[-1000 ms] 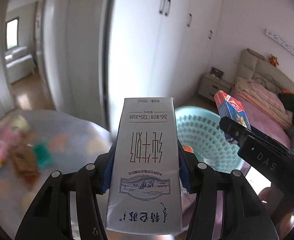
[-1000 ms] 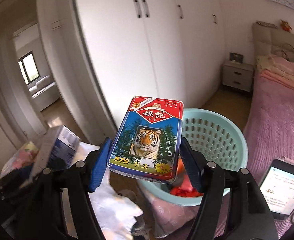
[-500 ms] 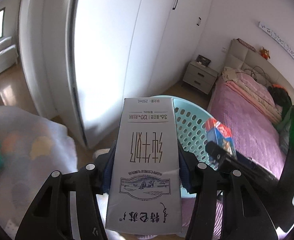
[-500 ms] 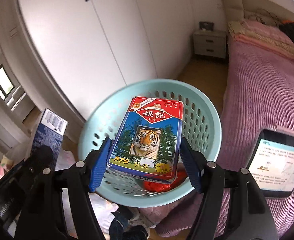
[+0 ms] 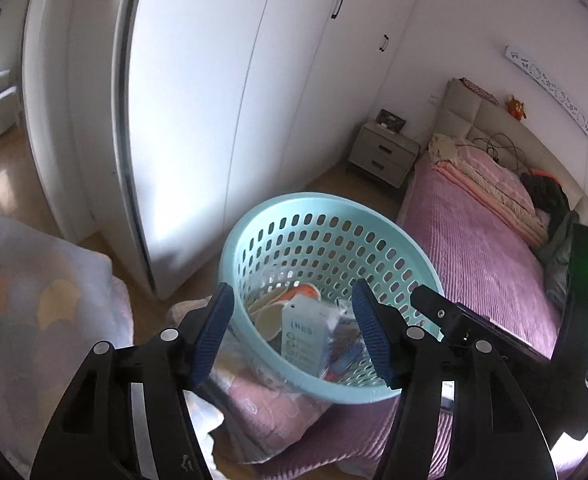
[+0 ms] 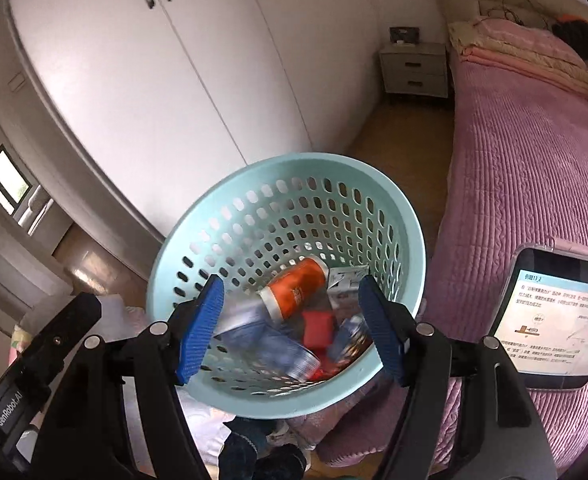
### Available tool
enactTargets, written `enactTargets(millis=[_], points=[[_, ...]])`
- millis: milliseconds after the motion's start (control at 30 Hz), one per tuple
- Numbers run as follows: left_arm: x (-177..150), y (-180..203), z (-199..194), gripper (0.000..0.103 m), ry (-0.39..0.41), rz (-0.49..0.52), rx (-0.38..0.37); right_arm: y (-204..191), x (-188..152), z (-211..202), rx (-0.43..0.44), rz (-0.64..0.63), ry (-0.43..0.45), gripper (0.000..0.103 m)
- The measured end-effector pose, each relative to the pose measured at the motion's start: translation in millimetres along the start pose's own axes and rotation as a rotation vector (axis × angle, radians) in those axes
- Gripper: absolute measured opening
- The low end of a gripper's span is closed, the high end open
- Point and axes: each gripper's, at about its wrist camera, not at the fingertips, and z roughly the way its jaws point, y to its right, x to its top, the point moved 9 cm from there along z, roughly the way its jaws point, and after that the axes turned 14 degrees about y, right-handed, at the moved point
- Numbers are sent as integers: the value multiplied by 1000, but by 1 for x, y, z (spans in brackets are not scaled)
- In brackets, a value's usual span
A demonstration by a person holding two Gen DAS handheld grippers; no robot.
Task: Collect trash
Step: 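Move both tools back toward the table, then grasp the pink-and-white bottle with the left gripper while the right gripper grasps the brown paper bag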
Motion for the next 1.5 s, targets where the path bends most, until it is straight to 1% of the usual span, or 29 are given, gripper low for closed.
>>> enactTargets(millis=[100,233,400,500,600,633,733,767,833,867,933,1000,1033,1133,1200,1333,1500], points=[[8,-2,-14,60,15,-7,6,-13,2,-10,33,-21,12,66],[19,-14,-49,60,61,-10,35,-38,4,-27,76,-61,33,66],[35,-42,-104,60,124,-31,102,-88,5,-56,150,-130,62,66],[45,-72,-143,60,168,-48,161,-128,3,-74,222,-187,77,66],[54,-101,-174,60,193,-56,213,-174,-3,-89,305,-252,87,66],[56,-115,-186,60,201,-52,244,-191,-6,-94,343,-276,88,66],[64,-153,-214,60,214,-44,317,-228,-17,-103,421,-319,83,65],[66,-166,-222,60,218,-44,342,-246,-23,-106,452,-343,79,64],[68,-193,-236,60,216,-50,385,-267,-33,-107,482,-377,73,59],[68,-204,-240,60,210,-54,397,-280,-39,-107,498,-398,65,58],[69,-230,-245,60,195,-58,427,-303,-51,-103,529,-431,43,50],[70,-254,-246,60,181,-62,452,-325,-64,-99,559,-464,22,44],[69,-262,-246,60,175,-67,460,-333,-69,-96,568,-477,14,42],[66,-292,-238,60,147,-88,471,-353,-86,-86,598,-506,-22,42],[61,-311,-227,62,117,-100,471,-362,-95,-77,625,-517,-46,42],[47,-340,-203,66,64,-104,473,-377,-117,-63,650,-548,-95,42],[30,-367,-177,66,19,-133,479,-388,-135,-48,664,-585,-143,42]])
